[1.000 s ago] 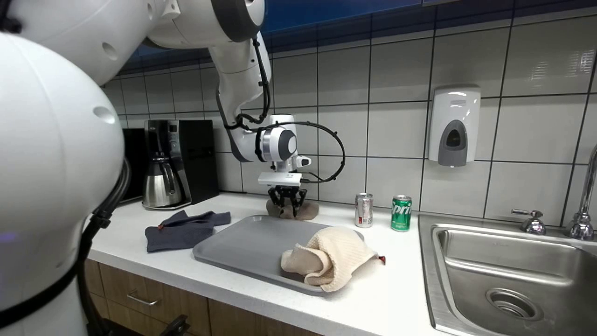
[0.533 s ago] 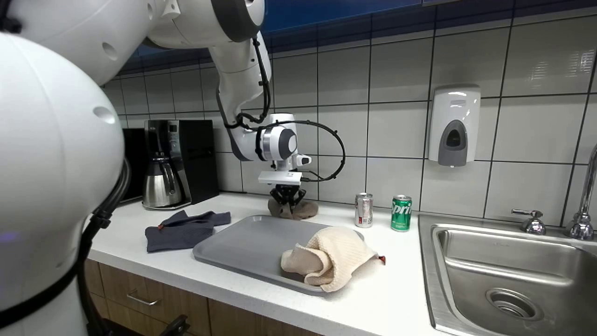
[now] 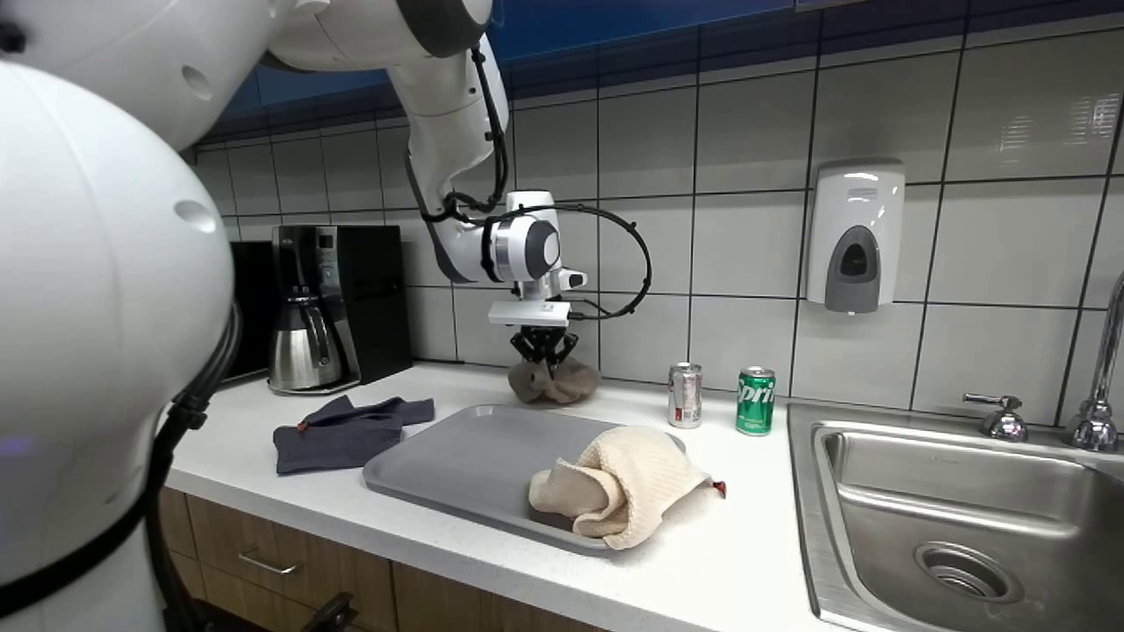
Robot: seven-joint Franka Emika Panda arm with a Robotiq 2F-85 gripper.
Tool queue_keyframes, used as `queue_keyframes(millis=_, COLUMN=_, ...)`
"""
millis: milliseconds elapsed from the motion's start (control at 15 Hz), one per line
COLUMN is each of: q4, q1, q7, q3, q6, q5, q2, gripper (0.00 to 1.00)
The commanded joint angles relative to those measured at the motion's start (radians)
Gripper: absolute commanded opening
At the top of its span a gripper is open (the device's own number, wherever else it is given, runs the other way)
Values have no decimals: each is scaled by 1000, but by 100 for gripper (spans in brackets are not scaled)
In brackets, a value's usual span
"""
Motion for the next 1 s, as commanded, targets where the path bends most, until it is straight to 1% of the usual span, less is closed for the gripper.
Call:
queue_keyframes(millis=0, q4=-54, q1=-28, q7=-25, q3=29, q6=8, q5=0, q2=-78, gripper=1)
queue_keyframes(millis=267, q4=-92, q1=-29, q7=-27, q3=31, q6=19, q5=0, q2=-119, gripper=1)
queue_keyframes(millis=933, q4=-286, q1=-28, q7=-55, q3=40, q6=80, q5=-9, q2=-278, gripper=1)
